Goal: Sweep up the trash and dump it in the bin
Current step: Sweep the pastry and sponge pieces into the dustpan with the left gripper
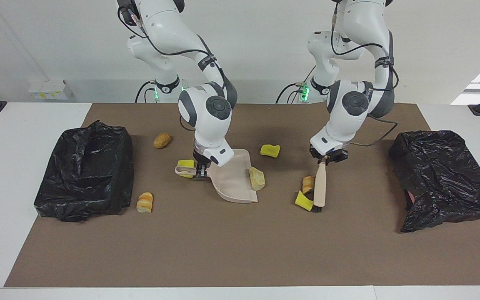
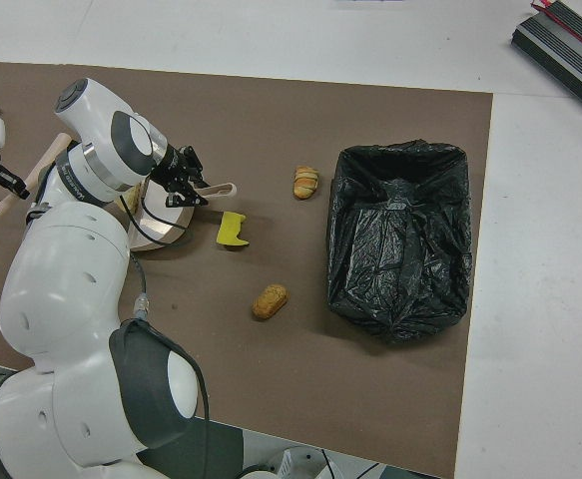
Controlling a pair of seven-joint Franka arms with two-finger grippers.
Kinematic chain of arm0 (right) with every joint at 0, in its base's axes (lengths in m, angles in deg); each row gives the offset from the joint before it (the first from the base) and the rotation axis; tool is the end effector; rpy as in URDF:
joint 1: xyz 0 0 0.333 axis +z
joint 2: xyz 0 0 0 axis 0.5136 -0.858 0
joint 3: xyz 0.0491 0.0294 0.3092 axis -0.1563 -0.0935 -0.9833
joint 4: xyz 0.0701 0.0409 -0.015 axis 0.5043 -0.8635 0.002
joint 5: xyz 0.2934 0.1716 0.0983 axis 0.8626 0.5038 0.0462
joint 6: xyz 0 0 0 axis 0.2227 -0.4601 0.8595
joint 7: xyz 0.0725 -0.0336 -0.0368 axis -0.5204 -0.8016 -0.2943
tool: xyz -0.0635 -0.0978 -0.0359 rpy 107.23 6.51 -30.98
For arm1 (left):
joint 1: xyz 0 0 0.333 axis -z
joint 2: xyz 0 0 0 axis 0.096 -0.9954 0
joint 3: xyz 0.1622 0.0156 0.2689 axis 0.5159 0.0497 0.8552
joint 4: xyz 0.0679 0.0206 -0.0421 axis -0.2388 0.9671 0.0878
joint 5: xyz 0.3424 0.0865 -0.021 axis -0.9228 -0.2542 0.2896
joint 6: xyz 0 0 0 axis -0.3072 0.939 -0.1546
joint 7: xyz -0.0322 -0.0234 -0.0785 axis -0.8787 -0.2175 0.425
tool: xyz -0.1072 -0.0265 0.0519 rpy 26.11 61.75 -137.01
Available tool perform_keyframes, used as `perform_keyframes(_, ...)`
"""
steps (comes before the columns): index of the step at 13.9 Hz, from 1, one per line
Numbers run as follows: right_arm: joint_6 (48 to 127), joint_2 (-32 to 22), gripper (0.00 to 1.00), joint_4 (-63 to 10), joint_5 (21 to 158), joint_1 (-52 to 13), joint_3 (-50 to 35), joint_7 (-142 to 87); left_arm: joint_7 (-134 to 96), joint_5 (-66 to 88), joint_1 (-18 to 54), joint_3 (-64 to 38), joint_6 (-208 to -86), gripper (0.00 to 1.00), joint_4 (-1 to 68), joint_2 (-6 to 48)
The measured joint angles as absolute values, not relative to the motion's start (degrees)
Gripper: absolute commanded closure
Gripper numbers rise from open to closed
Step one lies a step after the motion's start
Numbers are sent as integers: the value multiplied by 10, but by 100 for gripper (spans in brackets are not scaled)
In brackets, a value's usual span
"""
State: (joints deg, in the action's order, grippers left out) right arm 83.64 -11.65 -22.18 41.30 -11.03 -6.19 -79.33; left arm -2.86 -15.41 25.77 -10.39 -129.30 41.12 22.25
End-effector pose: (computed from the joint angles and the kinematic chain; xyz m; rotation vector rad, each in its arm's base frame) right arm 0.5586 0.2338 0.3563 2.0084 2.1412 -0.2863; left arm 0.4987 -0.1892 0.3649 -3.0547 0.5930 0.1381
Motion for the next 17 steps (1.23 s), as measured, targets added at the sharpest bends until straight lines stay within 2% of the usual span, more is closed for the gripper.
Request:
perform_keyframes(6, 837, -116, 100, -222, 413, -110, -62, -793, -65, -77, 361, -106, -1306, 100, 412, 222)
perform_keyframes(11, 837, -116, 100, -222, 413, -110, -62, -793, -159, 41, 429, -109, -1412, 100, 415, 203)
perform_keyframes(14, 837, -116, 100, -222, 413, -110, -62, -793, -228, 105, 435, -115, -1432, 100, 407, 200)
perform_keyframes(17, 837, -116, 100, -222, 413, -110, -62, -793, -296, 112, 424, -105, -1369, 100, 396, 222)
